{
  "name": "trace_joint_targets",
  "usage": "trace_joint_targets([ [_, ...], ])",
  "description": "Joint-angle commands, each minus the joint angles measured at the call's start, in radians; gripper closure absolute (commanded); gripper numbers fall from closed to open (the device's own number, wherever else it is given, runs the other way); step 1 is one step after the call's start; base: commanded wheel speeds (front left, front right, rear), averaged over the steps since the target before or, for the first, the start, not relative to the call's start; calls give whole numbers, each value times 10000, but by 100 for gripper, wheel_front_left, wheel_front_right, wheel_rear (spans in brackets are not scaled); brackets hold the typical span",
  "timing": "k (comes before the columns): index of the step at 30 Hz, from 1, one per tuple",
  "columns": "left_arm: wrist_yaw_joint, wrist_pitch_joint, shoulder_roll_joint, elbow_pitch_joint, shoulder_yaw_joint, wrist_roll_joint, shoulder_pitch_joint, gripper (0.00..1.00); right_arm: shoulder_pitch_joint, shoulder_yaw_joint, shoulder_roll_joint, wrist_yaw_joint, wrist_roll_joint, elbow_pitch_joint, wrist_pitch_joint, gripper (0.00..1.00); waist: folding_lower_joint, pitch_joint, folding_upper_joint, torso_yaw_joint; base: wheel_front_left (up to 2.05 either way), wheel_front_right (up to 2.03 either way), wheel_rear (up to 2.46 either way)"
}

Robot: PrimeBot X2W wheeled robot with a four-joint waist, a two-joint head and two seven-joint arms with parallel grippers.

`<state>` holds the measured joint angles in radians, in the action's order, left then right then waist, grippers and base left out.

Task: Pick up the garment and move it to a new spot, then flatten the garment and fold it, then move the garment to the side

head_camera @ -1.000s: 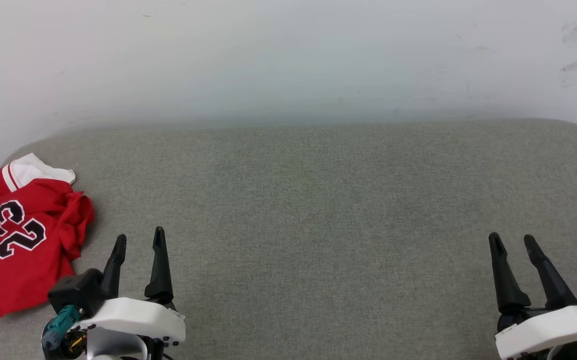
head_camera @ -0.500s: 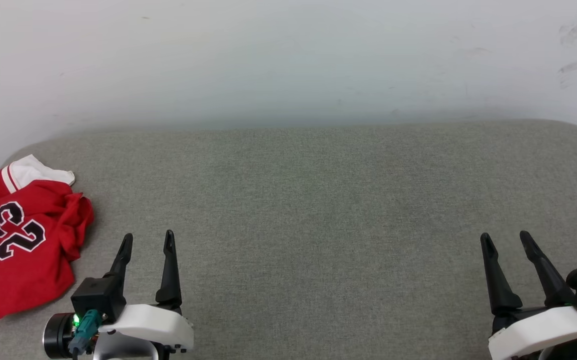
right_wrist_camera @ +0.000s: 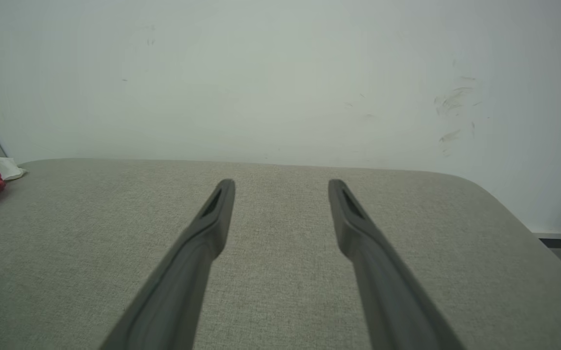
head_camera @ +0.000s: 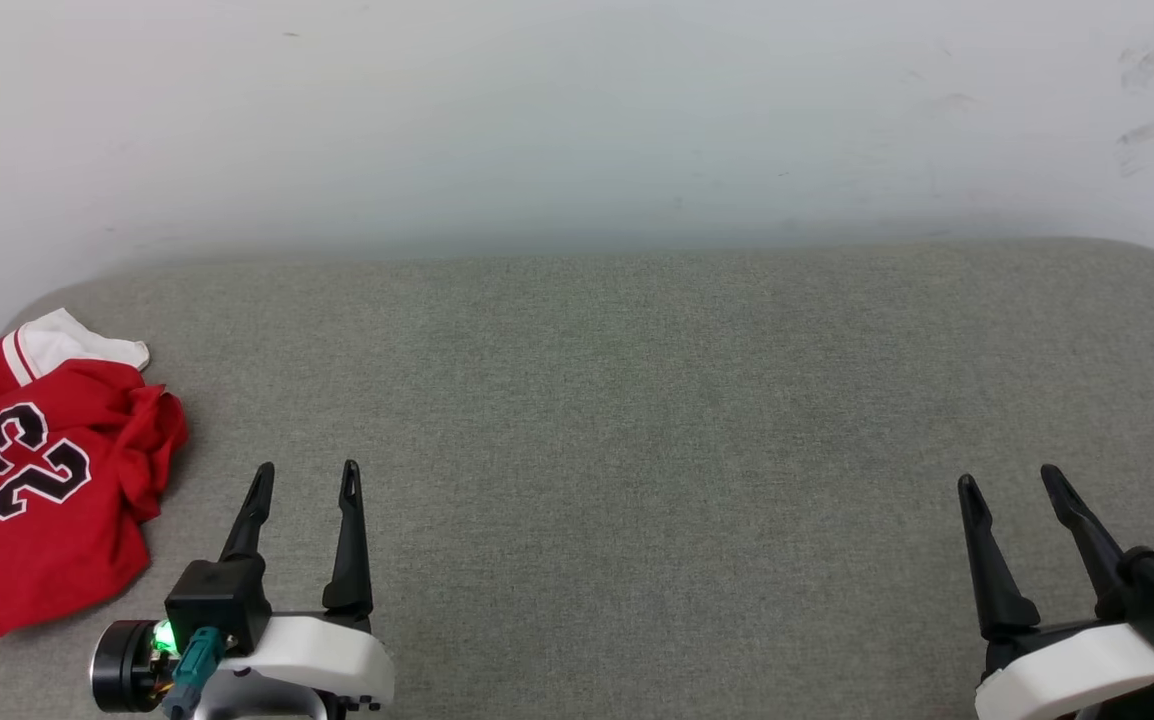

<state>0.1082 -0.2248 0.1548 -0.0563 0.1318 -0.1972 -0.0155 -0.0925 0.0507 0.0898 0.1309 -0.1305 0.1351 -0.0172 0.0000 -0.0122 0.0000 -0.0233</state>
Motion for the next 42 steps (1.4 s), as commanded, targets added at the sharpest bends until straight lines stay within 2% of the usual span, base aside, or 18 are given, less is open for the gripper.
trace_joint_targets([
  [1, -16, -68, 1, 30, -7, 133, 35, 0, -61, 0, 5, -3, 147, 102, -67, 0, 0, -2, 0, 5, 0, 0, 0],
  [10, -330, -245, -226, -70, -269, 500, 44, 0, -189, 150, -147, -3, 635, 211, -158, 0, 0, 10, 0, 183, 0, 0, 0],
  [18, -523, -371, -413, -195, -585, 962, 59, 0, -262, 88, -247, -3, 1004, 383, -340, 0, 0, 0, 0, 705, 0, 0, 0],
  [34, -911, -410, -773, -418, -1232, 933, 63, 0, -200, -402, -317, -5, 805, 460, -456, 0, 0, 37, 0, 2847, 0, 0, 0],
  [42, -1126, -410, -907, -432, -1618, 767, 181, 0, -127, -605, -329, -5, 679, 424, -517, 0, 0, -63, 0, 3710, 0, 0, 0],
])
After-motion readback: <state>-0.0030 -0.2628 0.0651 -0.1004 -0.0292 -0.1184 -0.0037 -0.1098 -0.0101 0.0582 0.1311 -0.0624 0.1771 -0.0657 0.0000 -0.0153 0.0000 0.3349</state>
